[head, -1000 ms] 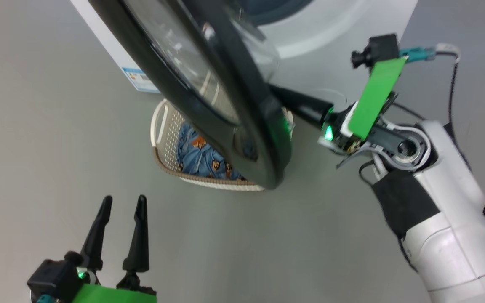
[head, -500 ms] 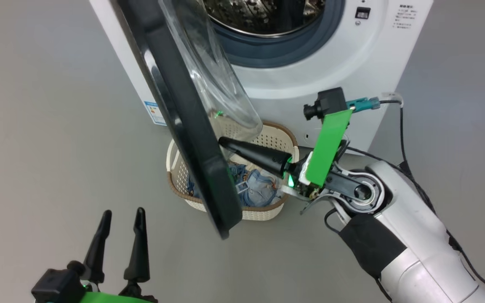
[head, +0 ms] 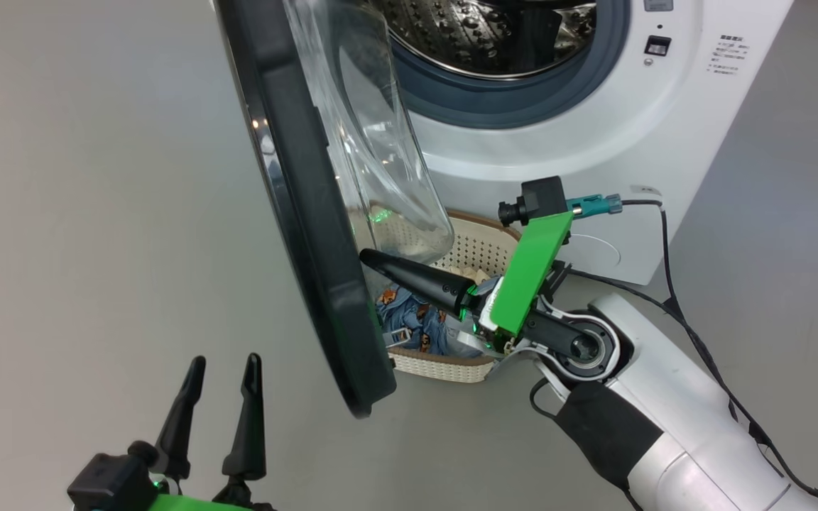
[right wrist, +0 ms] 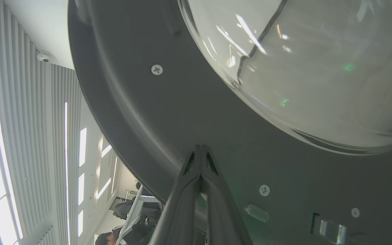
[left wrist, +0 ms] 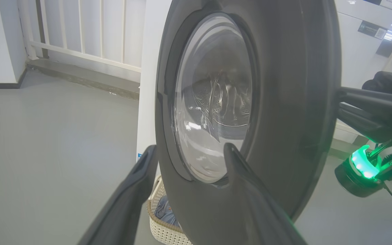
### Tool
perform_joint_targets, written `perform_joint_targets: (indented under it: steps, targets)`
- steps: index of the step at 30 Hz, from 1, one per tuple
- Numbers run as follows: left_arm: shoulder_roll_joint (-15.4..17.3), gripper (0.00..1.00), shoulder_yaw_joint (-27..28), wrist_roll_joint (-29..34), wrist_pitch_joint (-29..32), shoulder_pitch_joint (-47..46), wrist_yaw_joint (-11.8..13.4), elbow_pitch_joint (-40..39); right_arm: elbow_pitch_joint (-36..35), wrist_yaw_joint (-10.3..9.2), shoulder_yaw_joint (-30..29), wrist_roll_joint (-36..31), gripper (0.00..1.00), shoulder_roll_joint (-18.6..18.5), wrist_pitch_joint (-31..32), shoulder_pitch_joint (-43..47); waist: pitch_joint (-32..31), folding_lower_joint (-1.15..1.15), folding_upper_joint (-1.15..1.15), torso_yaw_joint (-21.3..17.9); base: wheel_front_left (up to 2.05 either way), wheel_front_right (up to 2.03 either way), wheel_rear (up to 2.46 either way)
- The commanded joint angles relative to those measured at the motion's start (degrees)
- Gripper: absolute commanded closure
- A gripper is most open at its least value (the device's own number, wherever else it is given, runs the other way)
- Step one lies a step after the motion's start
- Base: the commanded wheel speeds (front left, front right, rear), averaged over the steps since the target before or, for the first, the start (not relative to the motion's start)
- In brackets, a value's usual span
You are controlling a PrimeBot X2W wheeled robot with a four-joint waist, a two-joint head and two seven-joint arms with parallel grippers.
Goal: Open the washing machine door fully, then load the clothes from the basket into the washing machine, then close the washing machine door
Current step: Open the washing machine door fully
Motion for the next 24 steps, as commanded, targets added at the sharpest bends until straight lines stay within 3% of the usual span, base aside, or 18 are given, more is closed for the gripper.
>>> perform_joint_targets:
  steps: [1, 12, 22, 23, 24]
  targets:
    - [0.5, 0.0, 1.7, -0.1, -0.4, -0.1, -0.2, -1.3, -1.0, 0.58, 1.9, 0.6, 1.0, 2.2, -1.0, -0.2, -0.1, 0.0, 0.0, 0.6, 0.0, 0.0, 0.0]
    - [0.5, 0.0, 2.8, 0.8, -0.4, -0.3, -0.2, -1.4, -1.3, 0.58, 2.8, 1.4, 1.0, 2.2, -1.8, -0.2, -0.8, 0.0, 0.0, -0.3, 0.0, 0.0, 0.0]
    - [0.5, 0.0, 5.9, 2.7, -0.4, -0.1, -0.7, -1.2, -9.5, 0.58, -1.0, -3.3, 1.0, -1.0, -0.8, 3.5, -2.3, 0.0, 0.0, -4.6, 0.0, 0.0, 0.0]
    - [0.5, 0.0, 6.2, 2.9, -0.4, -0.1, -0.8, -1.2, -10.7, 0.58, -1.4, -4.0, 0.97, -1.5, -1.3, 4.0, -2.5, 0.0, 0.0, -5.2, 0.0, 0.0, 0.0]
    - [0.5, 0.0, 6.3, 3.0, -0.4, 0.0, -0.9, -1.1, -12.1, 0.58, -1.6, -5.1, 0.8, -2.1, -2.0, 4.5, -2.7, 0.0, 0.0, -5.7, 0.0, 0.0, 0.0]
